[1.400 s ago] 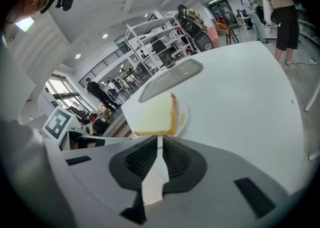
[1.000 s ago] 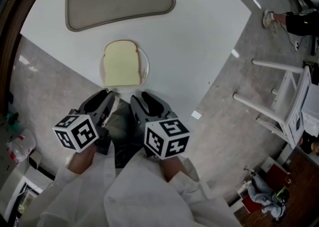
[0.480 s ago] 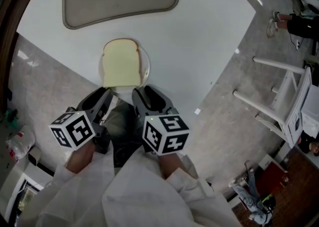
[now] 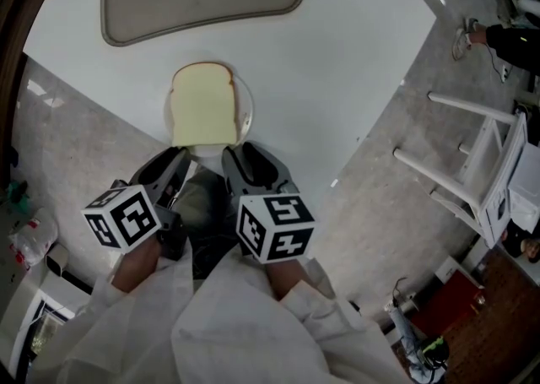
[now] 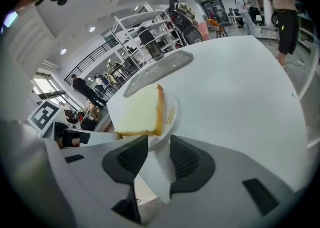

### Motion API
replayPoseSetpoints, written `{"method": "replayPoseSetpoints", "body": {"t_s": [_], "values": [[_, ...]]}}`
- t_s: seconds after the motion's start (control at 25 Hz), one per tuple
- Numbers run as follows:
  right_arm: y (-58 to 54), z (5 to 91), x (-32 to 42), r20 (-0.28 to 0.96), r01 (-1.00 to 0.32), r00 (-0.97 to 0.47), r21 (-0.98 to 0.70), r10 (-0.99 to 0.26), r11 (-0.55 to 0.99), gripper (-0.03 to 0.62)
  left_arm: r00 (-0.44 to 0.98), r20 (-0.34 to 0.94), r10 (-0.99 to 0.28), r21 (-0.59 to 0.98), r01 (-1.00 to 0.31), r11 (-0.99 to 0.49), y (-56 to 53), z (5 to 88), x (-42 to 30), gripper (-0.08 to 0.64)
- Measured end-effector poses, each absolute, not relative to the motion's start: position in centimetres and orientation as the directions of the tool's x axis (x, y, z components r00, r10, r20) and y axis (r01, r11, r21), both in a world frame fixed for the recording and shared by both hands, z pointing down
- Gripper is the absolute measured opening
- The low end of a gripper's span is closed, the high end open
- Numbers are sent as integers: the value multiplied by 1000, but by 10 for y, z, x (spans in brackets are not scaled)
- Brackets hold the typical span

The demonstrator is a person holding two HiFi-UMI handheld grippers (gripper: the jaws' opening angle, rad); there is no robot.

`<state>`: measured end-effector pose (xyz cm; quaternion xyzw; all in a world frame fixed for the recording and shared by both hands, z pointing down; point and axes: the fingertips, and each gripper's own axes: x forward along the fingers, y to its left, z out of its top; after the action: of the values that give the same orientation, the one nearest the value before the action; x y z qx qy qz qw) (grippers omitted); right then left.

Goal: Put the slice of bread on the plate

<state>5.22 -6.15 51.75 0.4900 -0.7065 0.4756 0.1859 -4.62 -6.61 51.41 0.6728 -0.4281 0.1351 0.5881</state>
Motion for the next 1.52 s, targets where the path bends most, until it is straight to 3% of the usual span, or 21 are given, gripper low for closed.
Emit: {"method": "replayPoseSetpoints", "body": {"t_s": [0.52, 0.96, 1.52], "values": [[-62, 516, 52, 723, -866, -462, -493, -513, 84, 138, 605, 671, -429, 681, -732, 33, -67, 512, -40, 107], [-64, 518, 51, 746, -894, -428, -431, -510, 119, 138, 612, 635, -470, 731, -674, 110, -73, 514, -40, 91], [-70, 519, 52, 728, -877, -410, -479, -549, 19, 122, 613, 626, -483, 747, -649, 144, -76, 516, -41, 60]]}}
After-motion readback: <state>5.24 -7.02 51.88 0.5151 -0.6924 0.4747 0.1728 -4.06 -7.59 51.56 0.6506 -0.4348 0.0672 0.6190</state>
